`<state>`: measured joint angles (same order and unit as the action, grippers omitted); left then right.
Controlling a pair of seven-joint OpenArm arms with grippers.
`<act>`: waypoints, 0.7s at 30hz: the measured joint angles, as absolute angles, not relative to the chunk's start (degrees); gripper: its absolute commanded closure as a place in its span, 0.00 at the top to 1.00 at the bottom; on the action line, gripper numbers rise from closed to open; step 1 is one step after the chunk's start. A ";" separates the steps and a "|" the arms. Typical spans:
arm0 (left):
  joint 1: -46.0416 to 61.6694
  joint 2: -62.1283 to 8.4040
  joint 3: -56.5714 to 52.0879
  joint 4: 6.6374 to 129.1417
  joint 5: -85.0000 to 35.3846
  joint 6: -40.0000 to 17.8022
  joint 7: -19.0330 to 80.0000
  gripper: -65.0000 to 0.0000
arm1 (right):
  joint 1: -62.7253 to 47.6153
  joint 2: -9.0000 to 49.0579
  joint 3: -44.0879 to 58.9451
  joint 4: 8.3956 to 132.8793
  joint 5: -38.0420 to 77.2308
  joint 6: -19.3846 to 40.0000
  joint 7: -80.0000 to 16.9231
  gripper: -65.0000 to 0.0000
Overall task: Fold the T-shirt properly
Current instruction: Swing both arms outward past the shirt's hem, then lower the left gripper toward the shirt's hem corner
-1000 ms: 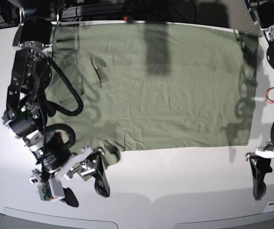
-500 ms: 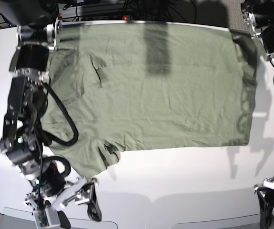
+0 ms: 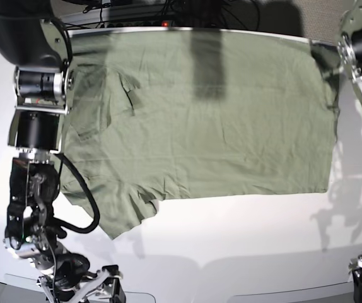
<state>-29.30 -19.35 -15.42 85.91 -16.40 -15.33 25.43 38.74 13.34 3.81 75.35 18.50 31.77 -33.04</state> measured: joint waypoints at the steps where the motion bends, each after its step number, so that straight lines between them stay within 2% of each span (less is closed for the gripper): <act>1: -30.79 -19.33 -15.46 83.15 -16.40 -16.82 25.36 0.70 | 39.55 13.32 3.81 74.48 18.48 31.77 -33.01 0.73; 6: -37.50 -19.22 -15.44 70.54 -16.82 -22.41 23.49 0.70 | 42.92 13.32 3.79 71.18 18.39 31.77 -34.33 0.73; 13: -44.47 -19.27 -15.44 58.04 -16.64 -22.72 22.74 0.70 | 45.58 13.32 3.81 69.73 18.55 31.79 -37.12 0.73; 21: -44.69 -19.40 -13.58 47.97 -12.86 -24.64 25.28 0.70 | 45.54 13.30 3.79 69.73 18.57 32.86 -45.47 0.73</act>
